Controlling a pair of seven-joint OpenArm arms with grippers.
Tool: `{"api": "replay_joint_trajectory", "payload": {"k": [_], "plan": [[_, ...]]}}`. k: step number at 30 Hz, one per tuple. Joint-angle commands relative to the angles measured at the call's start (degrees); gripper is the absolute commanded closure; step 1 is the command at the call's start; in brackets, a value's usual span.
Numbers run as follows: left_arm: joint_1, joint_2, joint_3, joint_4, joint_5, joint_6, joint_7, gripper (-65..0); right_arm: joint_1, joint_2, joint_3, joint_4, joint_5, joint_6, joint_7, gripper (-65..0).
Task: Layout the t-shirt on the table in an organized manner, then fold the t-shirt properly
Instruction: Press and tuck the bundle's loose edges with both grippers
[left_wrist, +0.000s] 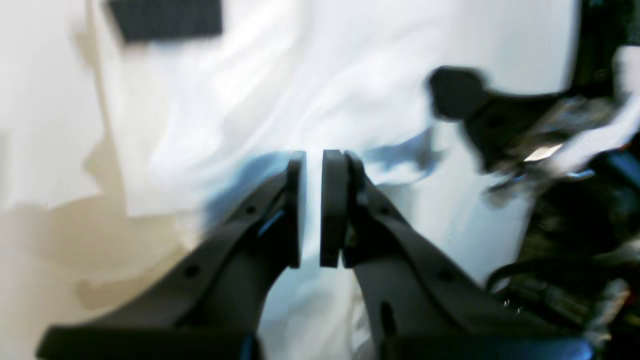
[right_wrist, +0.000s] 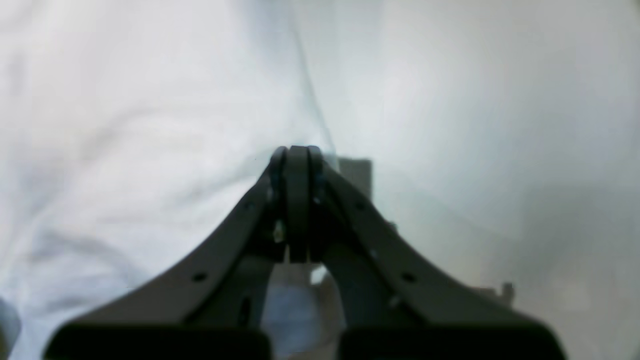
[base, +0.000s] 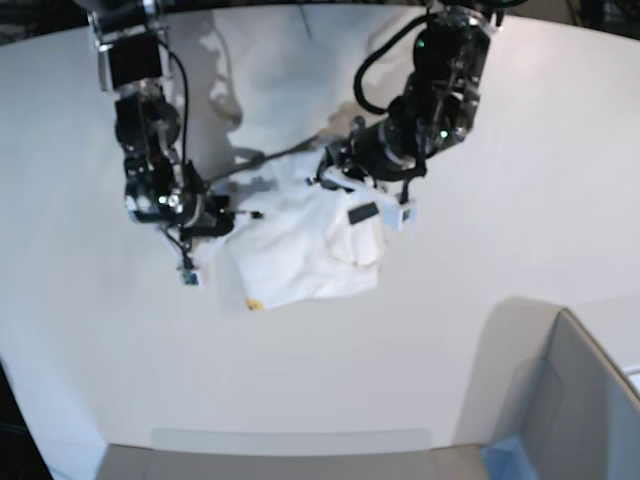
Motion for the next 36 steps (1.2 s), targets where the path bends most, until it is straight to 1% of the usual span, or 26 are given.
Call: {"api": "replay_joint_trajectory", "payload": {"k": [1,3,4,9,15,18,19,20,21,24,25,28,32,34,36], "plan": [[-0.5,-0.6,-0.2,-0.6,-0.1,-0.1,-0.7,-4.9,1.2,0.3,0.2,0.3,0.0,0.1,0.4,0.0],[-0.3,-2.9,0.2,-3.3,-0.1,-0.1,-1.1,-4.9,1.1,0.3,0.2,-0.6,0.0,0.1,0.5,0.0],[-0.1,-3.5,0.0,-4.3,-0.1,-0.2,-1.3,-4.9,1.0,0.2,0.2,-0.9,0.0,0.1,0.5,0.0],[-0.5,-3.9,-0.5,-3.9,-0.1,0.0,-1.3,-4.8,-0.4,0.3,0.1,1.7,0.2,0.1,0.3,0.0],[-3.4,-3.9,-0.5,4.7,-0.3,0.0,-0.7,-4.8,-4.5,0.5,0.1,13.8,7.3,0.1,0.2,0.0],[-3.4,-3.9,-0.5,6.0,-0.2,0.0,-1.2,-4.8,-4.6,0.5,0.1,19.8,8.0,0.1,0.3,0.0],[-3.4,-3.7,-0.5,6.0,-0.2,0.0,-1.2,-4.8,-4.1,0.5,0.1,21.0,8.0,0.4,0.4,0.0],[-3.4,-3.6,-0.4,5.9,-0.1,0.0,-1.2,-4.8,-2.9,0.5,0.1,21.5,8.0,1.6,0.4,0.0],[-3.4,-3.5,-0.3,5.9,-0.1,0.0,-1.2,-4.8,-1.1,0.5,0.1,21.2,8.0,3.8,0.4,0.0],[-3.4,-3.5,-0.2,5.9,-0.1,0.0,-1.2,-4.8,4.1,-0.1,-1.4,15.4,8.0,9.0,0.4,0.0],[-3.4,-3.5,-0.3,5.9,-0.1,0.0,-1.2,-4.8,6.2,-0.6,-2.9,12.1,8.0,9.5,0.5,0.0],[-3.3,-3.6,-0.4,5.9,-0.1,0.0,-1.2,-4.8,11.3,-1.6,-6.7,3.5,8.0,9.6,1.6,0.0],[-3.1,-3.8,-0.4,5.9,-0.1,0.0,-1.2,-4.8,15.6,-2.7,-12.6,-8.1,8.0,9.6,8.0,0.0],[-3.0,-3.8,-0.4,5.9,-0.1,0.0,-1.2,-4.8,17.5,-3.6,-15.4,-14.4,8.0,9.6,9.3,0.0],[-2.9,-3.8,-0.4,6.0,-0.2,0.0,-1.2,-4.8,18.9,-4.5,-16.6,-20.1,8.0,9.6,9.9,0.0]]}}
